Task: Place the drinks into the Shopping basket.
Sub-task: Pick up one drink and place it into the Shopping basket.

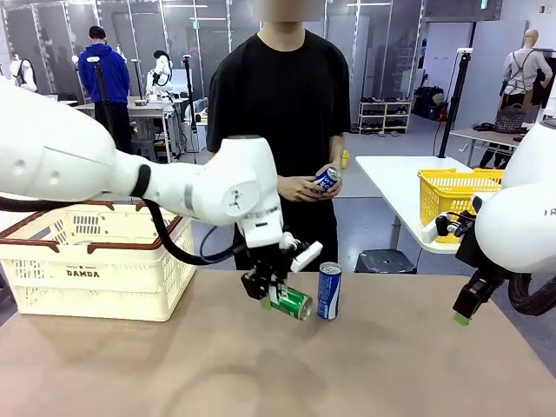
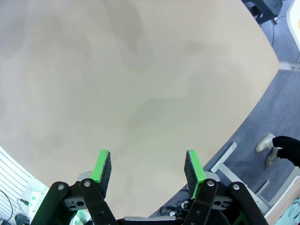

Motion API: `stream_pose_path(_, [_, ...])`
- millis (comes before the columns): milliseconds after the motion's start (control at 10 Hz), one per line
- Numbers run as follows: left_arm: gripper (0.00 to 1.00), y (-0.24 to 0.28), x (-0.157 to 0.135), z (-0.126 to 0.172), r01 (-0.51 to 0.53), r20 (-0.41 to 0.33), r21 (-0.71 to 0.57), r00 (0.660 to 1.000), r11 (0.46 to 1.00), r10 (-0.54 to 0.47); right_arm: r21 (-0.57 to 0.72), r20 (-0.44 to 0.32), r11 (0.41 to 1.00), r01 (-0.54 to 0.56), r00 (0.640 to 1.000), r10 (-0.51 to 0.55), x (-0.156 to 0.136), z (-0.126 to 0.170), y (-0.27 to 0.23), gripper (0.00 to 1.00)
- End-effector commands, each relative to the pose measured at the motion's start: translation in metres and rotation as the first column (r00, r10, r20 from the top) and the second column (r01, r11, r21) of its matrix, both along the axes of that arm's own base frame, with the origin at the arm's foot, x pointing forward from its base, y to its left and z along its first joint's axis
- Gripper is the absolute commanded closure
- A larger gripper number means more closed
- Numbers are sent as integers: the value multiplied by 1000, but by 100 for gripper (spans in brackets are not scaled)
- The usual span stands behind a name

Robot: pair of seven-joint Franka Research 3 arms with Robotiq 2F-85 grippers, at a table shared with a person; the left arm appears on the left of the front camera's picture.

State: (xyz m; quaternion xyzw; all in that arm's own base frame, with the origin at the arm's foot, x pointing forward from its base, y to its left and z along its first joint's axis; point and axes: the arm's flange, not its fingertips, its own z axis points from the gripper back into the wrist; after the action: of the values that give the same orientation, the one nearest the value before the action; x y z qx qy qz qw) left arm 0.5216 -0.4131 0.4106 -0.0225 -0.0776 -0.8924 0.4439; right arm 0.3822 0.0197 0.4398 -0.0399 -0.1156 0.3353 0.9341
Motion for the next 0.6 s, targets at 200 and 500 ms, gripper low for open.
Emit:
stream_pose_path(200, [100, 66, -23, 51, -100, 7, -40, 995, 994, 100, 4, 0, 1000, 3, 1000, -3, -1, 0, -1, 21])
stream_pose_path(500, [100, 50, -8, 50, -91, 29, -23, 995, 996, 92, 4, 0, 1000, 3, 1000, -3, -1, 0, -1, 21])
